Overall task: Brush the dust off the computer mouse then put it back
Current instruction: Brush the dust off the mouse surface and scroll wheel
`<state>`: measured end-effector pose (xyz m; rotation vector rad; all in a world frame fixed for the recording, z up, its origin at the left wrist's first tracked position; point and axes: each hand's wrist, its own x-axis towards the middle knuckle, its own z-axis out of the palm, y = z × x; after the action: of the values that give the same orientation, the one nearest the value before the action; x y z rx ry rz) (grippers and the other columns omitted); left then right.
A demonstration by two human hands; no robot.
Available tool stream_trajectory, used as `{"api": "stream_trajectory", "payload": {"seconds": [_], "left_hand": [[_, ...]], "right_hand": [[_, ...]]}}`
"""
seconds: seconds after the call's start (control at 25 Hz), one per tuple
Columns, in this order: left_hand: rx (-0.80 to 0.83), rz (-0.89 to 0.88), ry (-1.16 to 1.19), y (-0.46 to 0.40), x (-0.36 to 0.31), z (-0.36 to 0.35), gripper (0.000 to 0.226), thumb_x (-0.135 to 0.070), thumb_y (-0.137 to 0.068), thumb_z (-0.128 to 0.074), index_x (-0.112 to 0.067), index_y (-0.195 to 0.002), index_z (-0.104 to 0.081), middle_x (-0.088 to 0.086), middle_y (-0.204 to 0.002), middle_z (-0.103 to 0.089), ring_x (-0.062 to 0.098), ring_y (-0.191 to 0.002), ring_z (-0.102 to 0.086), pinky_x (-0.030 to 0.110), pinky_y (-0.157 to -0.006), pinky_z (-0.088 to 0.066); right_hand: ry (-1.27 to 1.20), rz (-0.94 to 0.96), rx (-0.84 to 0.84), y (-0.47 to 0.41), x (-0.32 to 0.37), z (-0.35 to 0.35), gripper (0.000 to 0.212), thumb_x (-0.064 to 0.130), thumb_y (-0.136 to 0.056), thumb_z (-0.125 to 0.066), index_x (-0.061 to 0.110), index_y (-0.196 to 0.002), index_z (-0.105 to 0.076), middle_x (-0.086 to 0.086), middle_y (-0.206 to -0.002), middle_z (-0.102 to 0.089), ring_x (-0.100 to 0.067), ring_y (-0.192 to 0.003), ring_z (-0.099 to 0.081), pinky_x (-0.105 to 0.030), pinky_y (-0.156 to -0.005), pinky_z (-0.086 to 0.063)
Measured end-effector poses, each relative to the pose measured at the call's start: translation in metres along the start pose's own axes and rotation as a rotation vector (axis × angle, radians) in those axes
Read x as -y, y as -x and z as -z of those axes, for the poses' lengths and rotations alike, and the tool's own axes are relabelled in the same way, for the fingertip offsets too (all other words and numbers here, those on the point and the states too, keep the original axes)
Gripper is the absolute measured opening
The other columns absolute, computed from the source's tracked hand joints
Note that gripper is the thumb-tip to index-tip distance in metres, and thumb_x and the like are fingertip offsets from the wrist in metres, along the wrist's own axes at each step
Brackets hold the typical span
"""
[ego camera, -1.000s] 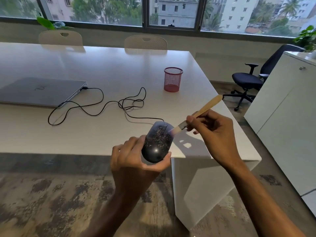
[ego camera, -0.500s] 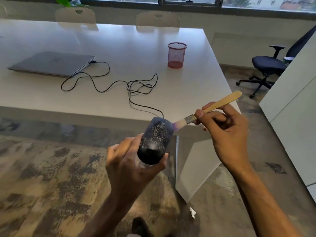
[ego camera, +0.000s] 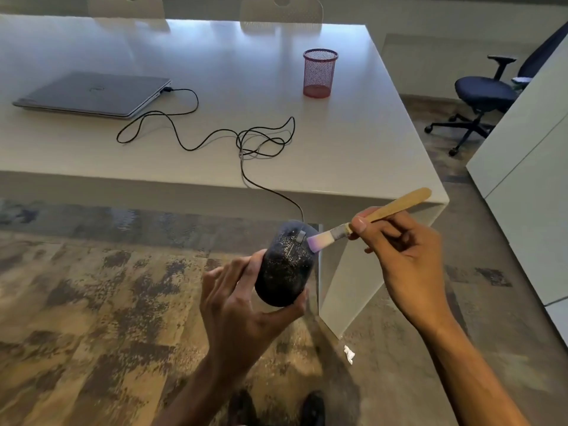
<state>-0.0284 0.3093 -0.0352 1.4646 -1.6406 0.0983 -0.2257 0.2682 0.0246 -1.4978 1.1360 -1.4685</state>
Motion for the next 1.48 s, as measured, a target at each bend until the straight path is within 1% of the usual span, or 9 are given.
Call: {"api": "stream_trajectory", "payload": {"seconds": [0.28, 0.52, 0.72, 0.8, 0.92, 1.08, 1.28, 1.4, 1.48], "left_hand": [[0.073, -0.012, 0.045, 0.013, 0.010, 0.007, 0.070, -0.067, -0.070, -0.064, -0.005, -0.102, -0.066, 0.001, -0.092, -0.066, 0.000, -0.088, -0.044, 0.018, -0.080, -0.031], [0.036, -0.067, 0.065, 0.008, 0.020, 0.007, 0.067, -0.064, -0.069, -0.066, -0.004, -0.099, -0.067, 0.002, -0.090, -0.067, 0.000, -0.087, -0.047, 0.021, -0.080, -0.034], [0.033, -0.101, 0.075, 0.005, 0.023, 0.009, 0.067, -0.066, -0.071, -0.065, -0.005, -0.099, -0.068, 0.000, -0.089, -0.067, 0.006, -0.084, -0.052, 0.024, -0.079, -0.035], [0.039, -0.104, 0.072, 0.005, 0.024, 0.009, 0.068, -0.065, -0.070, -0.066, -0.004, -0.099, -0.068, 0.001, -0.089, -0.067, 0.007, -0.084, -0.052, 0.026, -0.077, -0.037], [0.036, -0.104, 0.077, 0.007, 0.027, 0.009, 0.067, -0.064, -0.069, -0.067, -0.004, -0.098, -0.068, 0.001, -0.088, -0.067, 0.006, -0.083, -0.051, 0.028, -0.076, -0.038], [0.044, -0.095, 0.087, 0.006, 0.028, 0.010, 0.068, -0.065, -0.069, -0.066, -0.004, -0.098, -0.068, 0.001, -0.087, -0.067, 0.004, -0.083, -0.049, 0.026, -0.076, -0.036], [0.049, -0.087, 0.092, 0.006, 0.028, 0.010, 0.068, -0.066, -0.070, -0.065, -0.004, -0.099, -0.068, 0.001, -0.090, -0.068, 0.006, -0.084, -0.053, 0.026, -0.078, -0.037], [0.049, -0.088, 0.092, 0.006, 0.027, 0.010, 0.069, -0.068, -0.072, -0.063, -0.004, -0.098, -0.069, 0.001, -0.090, -0.068, 0.007, -0.084, -0.053, 0.025, -0.079, -0.037], [0.048, -0.088, 0.092, 0.004, 0.028, 0.009, 0.069, -0.069, -0.073, -0.061, -0.005, -0.098, -0.069, 0.001, -0.089, -0.068, 0.007, -0.083, -0.054, 0.025, -0.078, -0.037]], "right_hand": [[0.030, -0.022, -0.056, 0.010, -0.003, -0.015, 0.014, 0.030, -0.090, -0.059, 0.020, -0.095, -0.069, 0.005, -0.076, -0.072, -0.002, -0.074, -0.068, -0.011, -0.070, -0.051], [0.043, -0.034, 0.029, 0.014, -0.008, -0.022, 0.017, 0.031, -0.091, -0.059, 0.017, -0.093, -0.070, -0.001, -0.071, -0.070, -0.004, -0.070, -0.066, -0.011, -0.071, -0.049], [0.335, 0.020, -0.167, 0.007, -0.011, -0.021, 0.013, 0.039, -0.093, -0.057, 0.030, -0.093, -0.066, 0.015, -0.078, -0.070, -0.004, -0.078, -0.069, -0.015, -0.072, -0.055], [0.294, 0.055, -0.179, 0.011, -0.010, -0.019, 0.008, 0.041, -0.095, -0.060, 0.035, -0.093, -0.065, 0.016, -0.083, -0.071, -0.007, -0.080, -0.070, -0.016, -0.074, -0.055], [0.219, 0.062, -0.089, 0.018, -0.010, -0.023, 0.009, 0.038, -0.095, -0.060, 0.033, -0.093, -0.068, 0.007, -0.083, -0.072, -0.013, -0.079, -0.071, -0.022, -0.078, -0.057], [0.318, 0.059, -0.181, 0.011, -0.010, -0.025, 0.008, 0.041, -0.093, -0.058, 0.037, -0.092, -0.065, 0.018, -0.084, -0.071, -0.006, -0.079, -0.070, -0.022, -0.074, -0.057], [0.241, 0.056, -0.066, 0.014, -0.010, -0.027, 0.012, 0.033, -0.096, -0.062, 0.024, -0.093, -0.069, 0.006, -0.080, -0.072, -0.011, -0.077, -0.071, -0.023, -0.079, -0.057], [0.303, 0.056, -0.156, 0.010, -0.007, -0.032, 0.010, 0.037, -0.092, -0.061, 0.030, -0.094, -0.068, 0.011, -0.079, -0.072, -0.010, -0.076, -0.071, -0.027, -0.077, -0.059], [0.261, 0.079, -0.200, 0.013, -0.005, -0.032, 0.013, 0.035, -0.093, -0.063, 0.023, -0.096, -0.069, 0.010, -0.078, -0.072, -0.012, -0.074, -0.071, -0.028, -0.075, -0.059]]}}
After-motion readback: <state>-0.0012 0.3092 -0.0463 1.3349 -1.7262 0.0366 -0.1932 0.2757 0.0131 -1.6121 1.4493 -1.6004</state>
